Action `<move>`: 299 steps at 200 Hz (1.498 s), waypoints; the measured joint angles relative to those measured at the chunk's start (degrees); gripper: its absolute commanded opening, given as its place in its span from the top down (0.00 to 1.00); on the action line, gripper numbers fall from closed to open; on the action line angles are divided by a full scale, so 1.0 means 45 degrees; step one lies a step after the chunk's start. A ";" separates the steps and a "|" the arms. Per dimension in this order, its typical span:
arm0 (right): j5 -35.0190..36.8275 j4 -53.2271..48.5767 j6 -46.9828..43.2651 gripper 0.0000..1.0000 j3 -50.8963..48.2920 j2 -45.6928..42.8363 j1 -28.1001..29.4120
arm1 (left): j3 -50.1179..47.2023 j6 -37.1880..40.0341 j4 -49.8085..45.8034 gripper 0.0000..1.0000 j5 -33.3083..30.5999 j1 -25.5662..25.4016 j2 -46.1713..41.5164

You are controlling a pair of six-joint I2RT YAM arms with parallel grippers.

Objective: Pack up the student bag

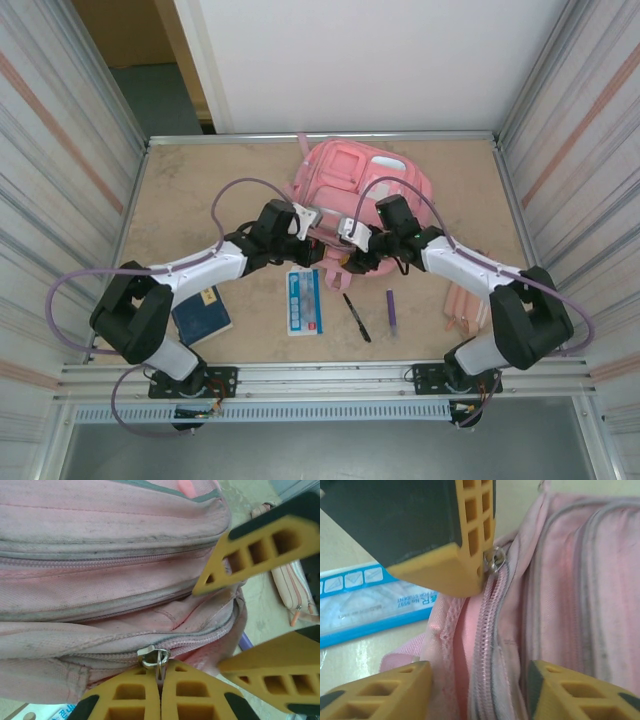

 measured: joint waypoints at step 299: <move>0.2516 0.1982 -0.3755 0.43 -0.0903 -0.0330 0.0787 | 0.0044 -0.0379 0.0661 1.00 0.0146 -0.0272 0.0243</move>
